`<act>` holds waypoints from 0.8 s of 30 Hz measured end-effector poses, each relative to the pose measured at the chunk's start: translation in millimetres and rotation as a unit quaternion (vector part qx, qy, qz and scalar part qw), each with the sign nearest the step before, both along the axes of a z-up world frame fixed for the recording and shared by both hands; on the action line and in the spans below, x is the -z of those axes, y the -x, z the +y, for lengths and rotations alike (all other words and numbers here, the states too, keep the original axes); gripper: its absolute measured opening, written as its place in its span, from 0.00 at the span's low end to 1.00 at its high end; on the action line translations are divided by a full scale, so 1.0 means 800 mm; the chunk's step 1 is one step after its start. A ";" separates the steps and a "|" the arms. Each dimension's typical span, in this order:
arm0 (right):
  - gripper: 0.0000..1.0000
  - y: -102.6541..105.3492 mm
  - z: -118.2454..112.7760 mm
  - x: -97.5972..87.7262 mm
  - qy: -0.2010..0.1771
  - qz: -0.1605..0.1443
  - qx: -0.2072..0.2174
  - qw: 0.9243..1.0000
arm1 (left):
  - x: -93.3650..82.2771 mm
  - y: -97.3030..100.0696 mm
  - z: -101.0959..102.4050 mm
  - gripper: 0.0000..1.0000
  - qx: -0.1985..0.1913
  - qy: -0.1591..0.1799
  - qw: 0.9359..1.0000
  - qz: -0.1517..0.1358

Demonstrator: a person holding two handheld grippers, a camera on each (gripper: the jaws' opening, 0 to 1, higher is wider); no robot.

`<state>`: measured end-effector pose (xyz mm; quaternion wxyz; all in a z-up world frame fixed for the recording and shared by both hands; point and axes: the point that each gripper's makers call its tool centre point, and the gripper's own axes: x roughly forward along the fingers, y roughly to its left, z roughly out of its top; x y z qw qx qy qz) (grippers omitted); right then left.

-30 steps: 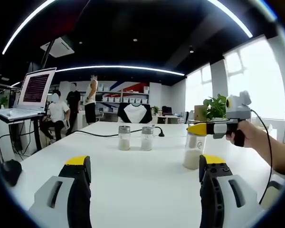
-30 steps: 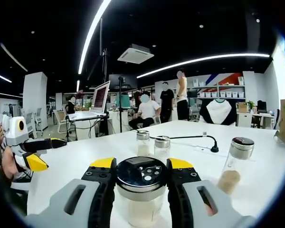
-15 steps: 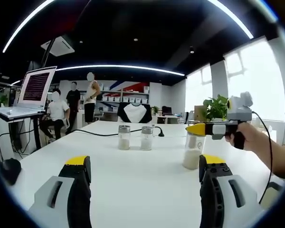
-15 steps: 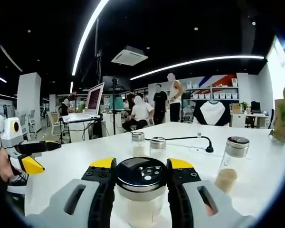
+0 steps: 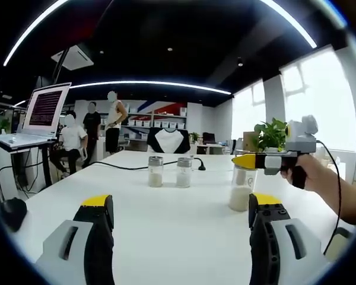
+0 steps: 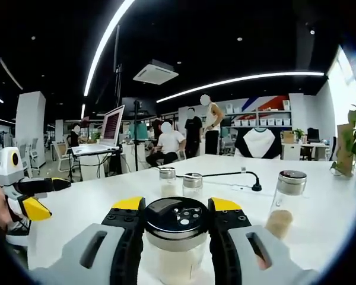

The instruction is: Rotate the seasoning bottle until the label or dispensing opening points toward the visible target arrow and the bottle remains upright within the marked orientation range

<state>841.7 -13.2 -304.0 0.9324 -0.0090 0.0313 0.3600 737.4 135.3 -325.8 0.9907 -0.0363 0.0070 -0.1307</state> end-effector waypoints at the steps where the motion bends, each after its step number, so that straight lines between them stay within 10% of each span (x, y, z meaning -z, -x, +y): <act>1: 0.41 0.000 0.000 0.000 -0.003 0.001 -0.001 1.000 | 0.000 0.000 0.000 0.99 0.000 0.000 1.000 0.000; 24: 0.41 -0.002 0.000 -0.001 -0.002 0.001 0.006 1.000 | 0.001 0.002 0.003 0.99 -0.003 0.002 1.000 0.004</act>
